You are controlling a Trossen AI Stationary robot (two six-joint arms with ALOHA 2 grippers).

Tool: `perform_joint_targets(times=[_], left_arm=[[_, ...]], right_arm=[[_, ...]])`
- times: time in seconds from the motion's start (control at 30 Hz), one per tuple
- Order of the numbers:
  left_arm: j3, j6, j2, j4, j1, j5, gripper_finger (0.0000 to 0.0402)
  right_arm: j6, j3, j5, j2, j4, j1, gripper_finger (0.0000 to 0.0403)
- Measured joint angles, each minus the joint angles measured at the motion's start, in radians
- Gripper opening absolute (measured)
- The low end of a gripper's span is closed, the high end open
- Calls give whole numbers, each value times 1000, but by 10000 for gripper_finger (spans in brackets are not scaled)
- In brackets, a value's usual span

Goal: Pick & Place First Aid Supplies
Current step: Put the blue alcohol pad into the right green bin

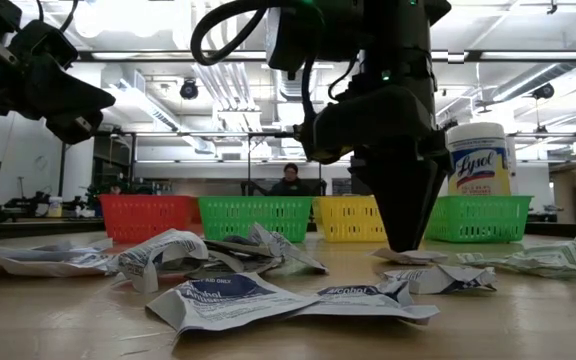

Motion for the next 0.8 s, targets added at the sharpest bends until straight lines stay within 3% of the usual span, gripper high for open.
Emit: perform_joint_targets(times=[0.3, 0.8], left_arm=[[0, 0, 0, 0, 0, 0, 0], [0, 0, 0, 0, 0, 0, 0]], right_arm=[[-10, -2, 22, -13, -12, 0, 29], [-48, -3, 37, -27, -19, 0, 27]])
